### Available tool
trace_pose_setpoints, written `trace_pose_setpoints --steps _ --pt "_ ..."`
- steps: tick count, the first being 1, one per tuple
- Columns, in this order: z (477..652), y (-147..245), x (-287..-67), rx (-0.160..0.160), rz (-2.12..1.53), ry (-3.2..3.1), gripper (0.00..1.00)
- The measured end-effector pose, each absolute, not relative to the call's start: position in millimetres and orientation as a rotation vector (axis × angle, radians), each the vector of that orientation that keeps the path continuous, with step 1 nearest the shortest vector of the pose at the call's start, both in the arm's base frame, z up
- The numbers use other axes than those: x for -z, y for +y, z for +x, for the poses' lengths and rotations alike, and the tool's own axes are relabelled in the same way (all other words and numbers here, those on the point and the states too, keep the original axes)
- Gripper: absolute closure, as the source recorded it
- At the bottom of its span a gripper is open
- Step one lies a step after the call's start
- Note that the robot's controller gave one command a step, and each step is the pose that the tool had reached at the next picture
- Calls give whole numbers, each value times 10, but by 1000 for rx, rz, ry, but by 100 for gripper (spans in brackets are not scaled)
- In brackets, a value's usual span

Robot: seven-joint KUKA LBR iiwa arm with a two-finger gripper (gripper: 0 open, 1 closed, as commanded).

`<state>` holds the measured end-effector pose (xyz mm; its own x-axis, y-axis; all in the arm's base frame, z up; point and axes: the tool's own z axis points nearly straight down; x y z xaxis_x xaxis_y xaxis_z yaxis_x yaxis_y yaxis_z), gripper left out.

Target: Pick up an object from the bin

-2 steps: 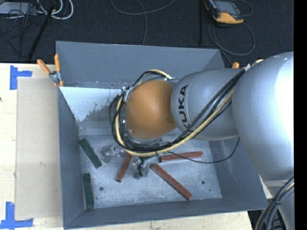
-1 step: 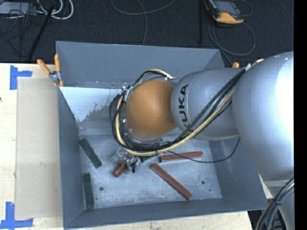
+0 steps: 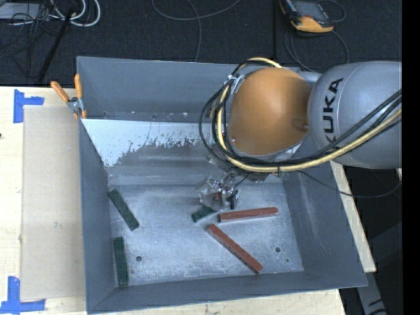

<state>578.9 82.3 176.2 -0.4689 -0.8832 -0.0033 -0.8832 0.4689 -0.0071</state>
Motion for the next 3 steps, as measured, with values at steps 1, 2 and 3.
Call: trace_pose_setpoints --steps 1,2,3 --pt "5768 858 -1714 -3 -1622 2690 0" --pt "5852 590 -685 -7 -1865 2523 0" --pt "5875 587 -734 0 -1861 2522 100"
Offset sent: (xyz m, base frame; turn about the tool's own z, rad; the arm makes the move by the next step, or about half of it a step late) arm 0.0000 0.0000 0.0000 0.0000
